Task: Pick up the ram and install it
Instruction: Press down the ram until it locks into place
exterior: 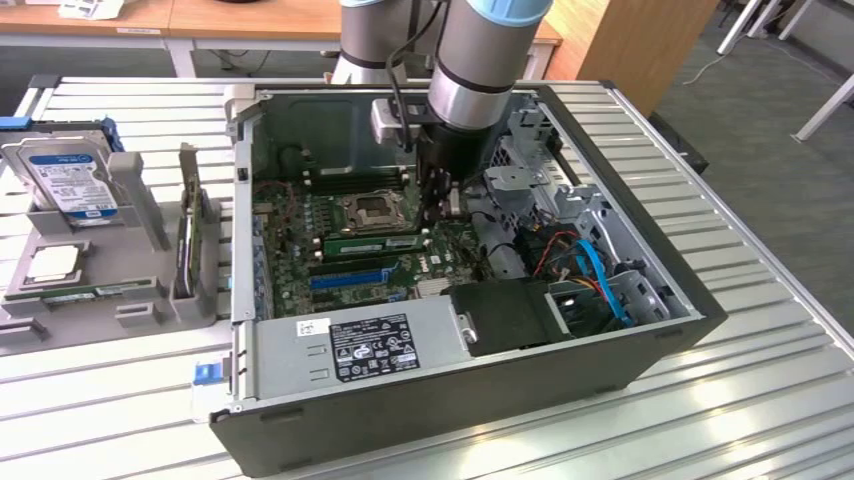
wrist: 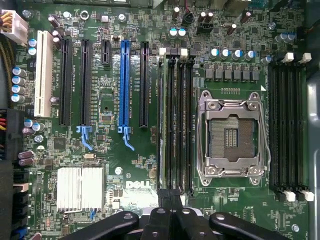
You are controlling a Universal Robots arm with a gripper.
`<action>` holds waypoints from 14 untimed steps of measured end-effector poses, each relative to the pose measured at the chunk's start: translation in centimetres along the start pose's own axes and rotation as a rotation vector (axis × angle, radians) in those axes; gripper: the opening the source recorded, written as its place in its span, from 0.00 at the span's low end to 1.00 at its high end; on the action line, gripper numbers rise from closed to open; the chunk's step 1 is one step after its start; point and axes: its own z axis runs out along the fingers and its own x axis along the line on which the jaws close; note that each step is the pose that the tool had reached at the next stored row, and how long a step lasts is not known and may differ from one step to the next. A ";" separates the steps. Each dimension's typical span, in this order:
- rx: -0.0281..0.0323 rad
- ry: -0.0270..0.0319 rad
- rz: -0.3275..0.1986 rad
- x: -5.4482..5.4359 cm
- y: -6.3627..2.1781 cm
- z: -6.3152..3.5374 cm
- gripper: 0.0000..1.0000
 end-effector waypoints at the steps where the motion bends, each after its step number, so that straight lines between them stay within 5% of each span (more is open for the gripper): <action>1: 0.0000 -0.0001 0.000 0.0 0.00 -0.05 0.10; 14: 0.0000 0.0000 0.000 0.0 0.04 -0.65 0.10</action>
